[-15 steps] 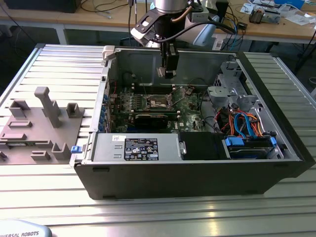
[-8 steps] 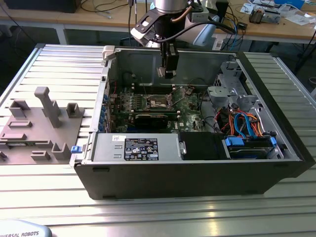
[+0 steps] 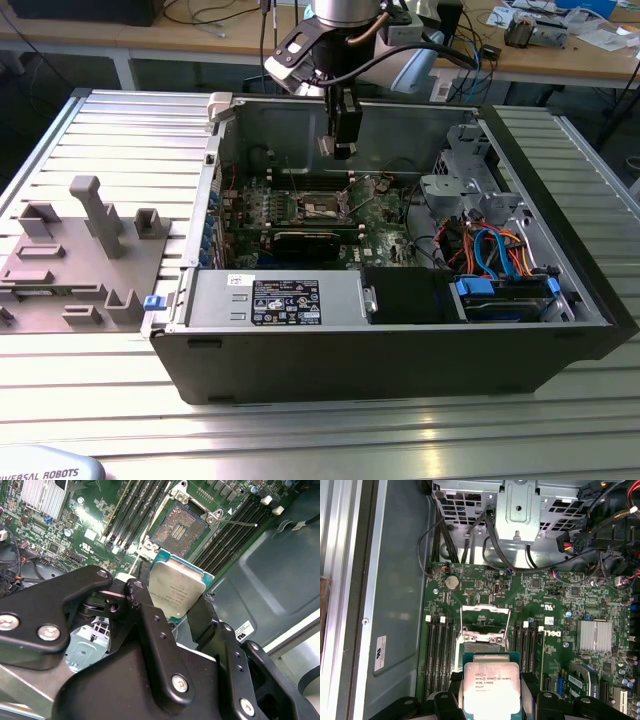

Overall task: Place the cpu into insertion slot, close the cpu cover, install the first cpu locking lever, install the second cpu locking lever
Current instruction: 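Place the cpu into insertion slot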

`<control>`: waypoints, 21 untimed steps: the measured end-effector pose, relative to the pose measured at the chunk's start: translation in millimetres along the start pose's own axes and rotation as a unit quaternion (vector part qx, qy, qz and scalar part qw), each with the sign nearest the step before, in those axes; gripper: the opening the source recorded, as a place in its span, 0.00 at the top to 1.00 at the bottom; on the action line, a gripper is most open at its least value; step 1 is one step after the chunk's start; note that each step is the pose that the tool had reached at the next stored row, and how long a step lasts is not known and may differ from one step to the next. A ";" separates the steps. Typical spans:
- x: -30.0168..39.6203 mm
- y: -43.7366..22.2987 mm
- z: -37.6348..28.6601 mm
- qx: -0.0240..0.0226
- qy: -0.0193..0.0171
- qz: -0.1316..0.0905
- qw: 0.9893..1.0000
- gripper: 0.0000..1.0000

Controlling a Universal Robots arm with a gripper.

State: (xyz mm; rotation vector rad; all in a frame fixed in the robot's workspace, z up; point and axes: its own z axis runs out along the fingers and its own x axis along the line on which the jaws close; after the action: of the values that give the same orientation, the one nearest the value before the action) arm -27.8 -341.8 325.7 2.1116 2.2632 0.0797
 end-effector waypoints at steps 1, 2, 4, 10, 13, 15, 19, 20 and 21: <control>0.0 0.0 0.0 0.000 0.000 0.000 1.000 0.46; 0.0 0.0 0.0 0.000 0.000 0.001 1.000 0.46; 0.0 0.0 0.1 0.000 0.000 0.001 1.000 0.46; 0.0 0.0 0.1 0.000 0.000 0.002 1.000 0.46; 0.0 0.0 0.1 0.000 0.000 0.003 1.000 0.46; 0.0 0.0 0.2 0.000 0.000 0.003 1.000 0.46; 0.0 0.0 0.2 0.000 0.000 0.004 1.000 0.46; 0.0 0.0 0.3 0.000 0.000 0.005 1.000 0.46; 0.0 0.0 0.3 0.000 0.000 0.005 1.000 0.46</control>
State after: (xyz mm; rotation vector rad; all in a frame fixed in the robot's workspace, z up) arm -27.8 -341.8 325.4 2.1226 2.2527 0.0793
